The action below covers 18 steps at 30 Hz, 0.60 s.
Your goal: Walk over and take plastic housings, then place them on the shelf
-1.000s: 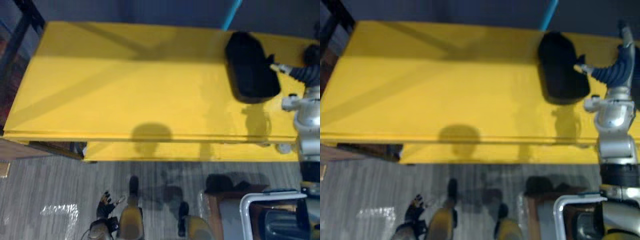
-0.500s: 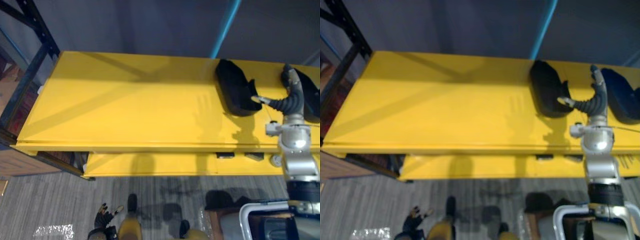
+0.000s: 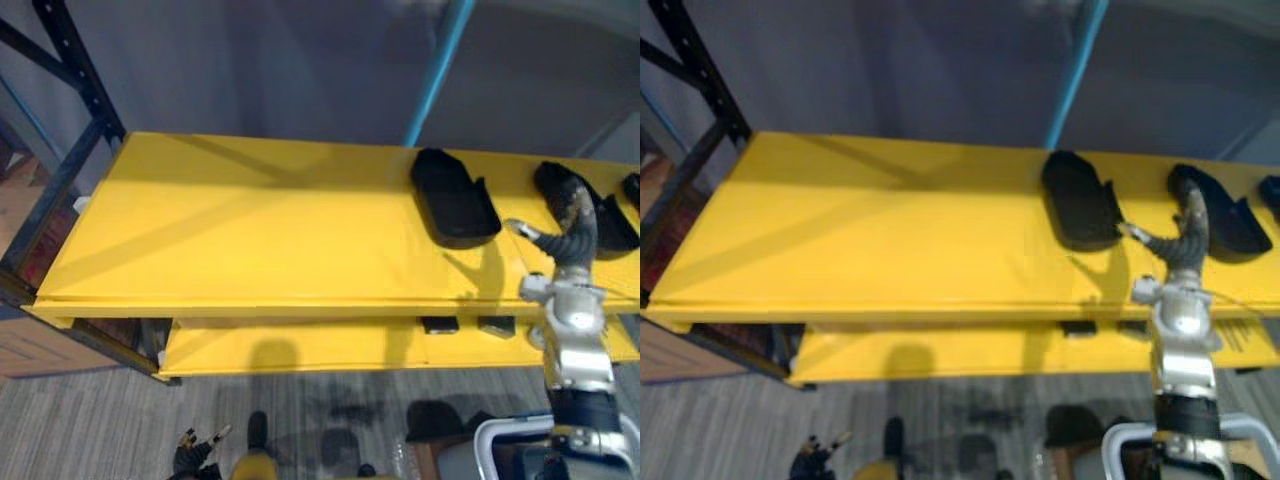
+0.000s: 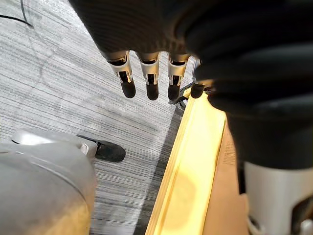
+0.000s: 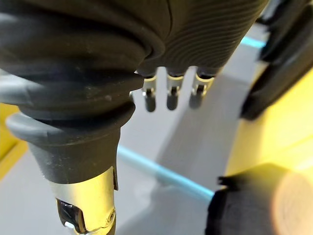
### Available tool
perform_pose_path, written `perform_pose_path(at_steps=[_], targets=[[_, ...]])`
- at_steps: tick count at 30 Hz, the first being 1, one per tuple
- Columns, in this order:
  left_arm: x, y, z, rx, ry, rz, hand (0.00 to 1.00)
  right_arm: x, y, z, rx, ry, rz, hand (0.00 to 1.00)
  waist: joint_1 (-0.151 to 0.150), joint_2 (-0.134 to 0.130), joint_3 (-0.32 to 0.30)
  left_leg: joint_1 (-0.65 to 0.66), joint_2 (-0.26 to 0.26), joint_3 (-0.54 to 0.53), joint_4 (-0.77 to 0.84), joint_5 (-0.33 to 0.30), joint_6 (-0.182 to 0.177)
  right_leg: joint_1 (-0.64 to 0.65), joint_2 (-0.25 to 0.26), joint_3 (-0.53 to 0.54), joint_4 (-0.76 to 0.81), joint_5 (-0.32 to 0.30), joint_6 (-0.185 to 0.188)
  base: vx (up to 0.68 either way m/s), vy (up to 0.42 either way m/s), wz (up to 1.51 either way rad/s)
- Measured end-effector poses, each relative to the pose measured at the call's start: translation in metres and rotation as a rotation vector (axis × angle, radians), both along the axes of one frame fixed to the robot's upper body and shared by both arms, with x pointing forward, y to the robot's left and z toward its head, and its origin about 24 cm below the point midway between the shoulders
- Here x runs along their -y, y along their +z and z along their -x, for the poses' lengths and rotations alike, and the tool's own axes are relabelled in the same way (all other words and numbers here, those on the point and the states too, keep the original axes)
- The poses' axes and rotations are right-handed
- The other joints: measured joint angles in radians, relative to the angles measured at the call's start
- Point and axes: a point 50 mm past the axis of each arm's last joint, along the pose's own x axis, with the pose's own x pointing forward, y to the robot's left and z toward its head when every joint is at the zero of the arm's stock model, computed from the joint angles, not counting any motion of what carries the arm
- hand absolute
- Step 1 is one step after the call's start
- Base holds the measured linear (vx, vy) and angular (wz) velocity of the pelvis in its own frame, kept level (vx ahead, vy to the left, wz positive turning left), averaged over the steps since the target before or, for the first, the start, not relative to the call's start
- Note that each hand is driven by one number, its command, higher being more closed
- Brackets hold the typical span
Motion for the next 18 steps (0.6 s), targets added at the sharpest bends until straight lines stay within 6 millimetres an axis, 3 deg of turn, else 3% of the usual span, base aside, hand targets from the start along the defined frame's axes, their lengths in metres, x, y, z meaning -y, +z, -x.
perform_pose_path(at_steps=[6,12,14,18], targets=[[-0.002,-0.001,0.006,-0.003,0.048,0.004,0.0,0.012,-0.048,0.039,-0.052,-0.26,-0.149,0.0,-0.004,0.002,-0.014,0.021,0.0,0.018,0.0,-0.013,-0.009,0.018,-0.004,0.012,-0.001,0.007,0.004,0.04,-0.019,-0.06],[0.003,-0.003,0.007,0.0,0.079,0.023,0.0,0.024,-0.083,0.071,-0.126,-0.452,-0.228,0.0,-0.011,0.008,-0.026,0.047,0.005,0.052,0.0,-0.027,-0.011,0.025,-0.007,0.034,-0.001,0.008,0.006,0.04,-0.015,-0.16],[0.004,-0.003,0.009,-0.006,0.084,0.027,0.0,0.019,-0.11,0.086,-0.213,-0.5,-0.296,0.0,-0.011,0.005,-0.033,0.079,0.008,0.071,-0.001,-0.046,-0.012,0.045,-0.009,0.048,-0.001,0.008,0.006,0.02,-0.016,-0.24],[0.009,-0.003,0.003,0.011,0.084,0.04,0.0,0.0,-0.144,0.106,-0.326,-0.543,-0.378,0.0,-0.011,0.005,-0.038,0.093,0.015,0.104,-0.001,-0.052,-0.014,0.05,-0.012,0.049,-0.002,0.008,0.006,-0.01,-0.009,-0.1]])
